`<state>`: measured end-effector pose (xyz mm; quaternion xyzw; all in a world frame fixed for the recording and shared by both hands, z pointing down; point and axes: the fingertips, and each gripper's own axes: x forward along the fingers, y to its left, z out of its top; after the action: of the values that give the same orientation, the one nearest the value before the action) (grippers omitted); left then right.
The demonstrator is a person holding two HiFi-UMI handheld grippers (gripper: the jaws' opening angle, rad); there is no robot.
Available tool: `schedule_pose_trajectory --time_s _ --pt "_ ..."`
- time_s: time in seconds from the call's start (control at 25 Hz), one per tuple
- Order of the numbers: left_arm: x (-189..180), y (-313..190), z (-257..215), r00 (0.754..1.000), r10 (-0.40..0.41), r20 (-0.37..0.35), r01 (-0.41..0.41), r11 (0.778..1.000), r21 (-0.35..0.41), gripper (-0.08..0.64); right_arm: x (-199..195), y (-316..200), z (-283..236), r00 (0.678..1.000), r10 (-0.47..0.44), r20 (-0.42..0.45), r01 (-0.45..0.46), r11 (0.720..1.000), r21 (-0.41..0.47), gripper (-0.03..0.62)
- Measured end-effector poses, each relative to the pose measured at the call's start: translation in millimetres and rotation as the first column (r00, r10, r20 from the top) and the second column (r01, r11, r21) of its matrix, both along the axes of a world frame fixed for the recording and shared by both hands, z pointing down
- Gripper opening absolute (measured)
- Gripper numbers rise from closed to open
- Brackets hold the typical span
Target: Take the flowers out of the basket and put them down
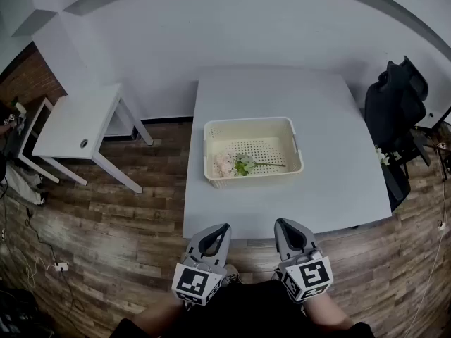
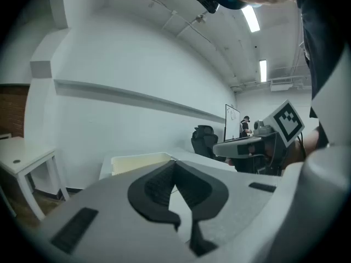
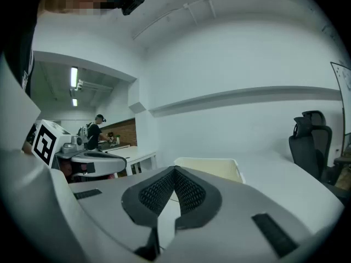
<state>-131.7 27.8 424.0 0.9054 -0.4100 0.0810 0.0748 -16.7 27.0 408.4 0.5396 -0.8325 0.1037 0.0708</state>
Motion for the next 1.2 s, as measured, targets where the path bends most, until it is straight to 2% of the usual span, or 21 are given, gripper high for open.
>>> schedule_pose_trajectory --time_s 0.28,0.48,1.2 --pt "3.1 -3.3 1.2 1.000 0.000 -0.006 0.000 1.000 -0.001 0.006 2.9 -2.7 6.6 1.000 -0.018 -0.008 0.018 1.000 0.009 0.020" --pt "2.4 -1.6 2.0 1.000 -0.001 -0.012 0.001 1.000 -0.007 0.006 -2.2 -0.4 -0.2 0.999 -0.046 -0.012 0.047 0.998 0.050 0.020" --pt "-5.6 -14.9 1.6 1.000 0.007 -0.019 -0.007 1.000 0.012 0.006 -10.2 -16.5 -9.4 0.999 -0.012 -0.044 0.015 0.998 0.060 0.020"
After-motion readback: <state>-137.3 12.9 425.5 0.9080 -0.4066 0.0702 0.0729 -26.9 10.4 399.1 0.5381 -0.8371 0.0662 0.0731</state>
